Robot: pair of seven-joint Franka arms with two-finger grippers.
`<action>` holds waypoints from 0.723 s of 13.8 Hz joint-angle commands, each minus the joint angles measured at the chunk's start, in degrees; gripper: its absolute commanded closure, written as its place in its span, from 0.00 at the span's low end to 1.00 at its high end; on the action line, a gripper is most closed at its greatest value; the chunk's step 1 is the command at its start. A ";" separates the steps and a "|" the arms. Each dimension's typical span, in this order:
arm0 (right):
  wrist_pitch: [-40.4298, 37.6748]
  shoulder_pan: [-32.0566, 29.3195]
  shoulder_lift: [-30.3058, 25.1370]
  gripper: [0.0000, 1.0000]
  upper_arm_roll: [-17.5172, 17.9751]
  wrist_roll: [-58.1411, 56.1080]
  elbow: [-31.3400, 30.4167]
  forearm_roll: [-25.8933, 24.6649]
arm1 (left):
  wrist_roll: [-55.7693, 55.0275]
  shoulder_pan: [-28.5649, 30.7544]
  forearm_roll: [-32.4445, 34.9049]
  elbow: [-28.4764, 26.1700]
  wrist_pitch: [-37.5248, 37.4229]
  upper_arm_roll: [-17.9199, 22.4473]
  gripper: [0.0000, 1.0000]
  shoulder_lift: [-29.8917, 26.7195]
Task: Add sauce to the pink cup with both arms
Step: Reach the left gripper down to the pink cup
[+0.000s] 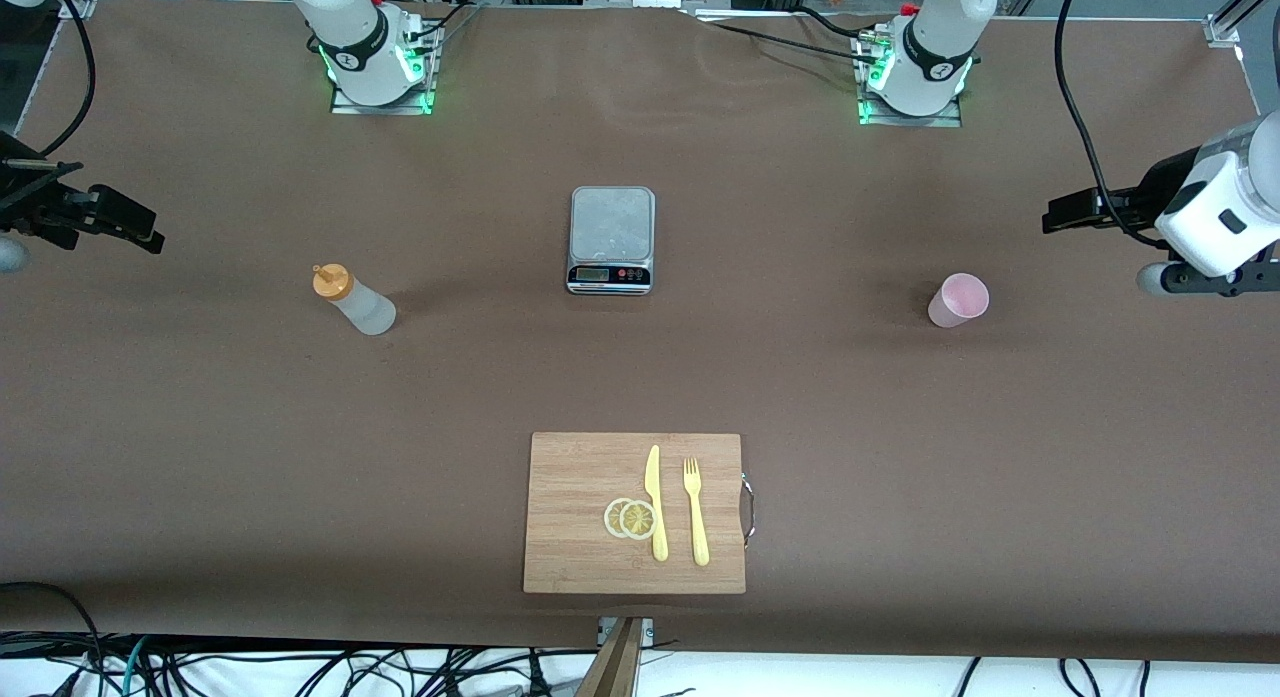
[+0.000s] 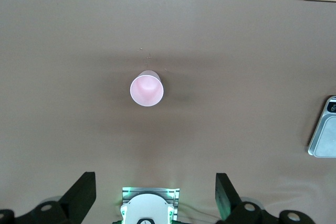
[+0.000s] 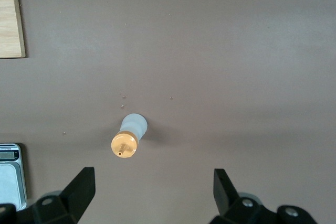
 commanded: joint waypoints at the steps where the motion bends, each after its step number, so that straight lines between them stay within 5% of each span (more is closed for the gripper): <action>1: -0.13 -0.17 -0.02 0.00 -0.18 -0.72 0.39 1.12 | -0.05 0.12 1.38 -0.67 1.54 0.03 0.00 2.76; 10: -0.22 -0.17 0.06 0.00 -0.18 -0.72 0.39 1.12 | 12.70 1.53 3.14 -28.26 32.90 3.81 0.01 2.51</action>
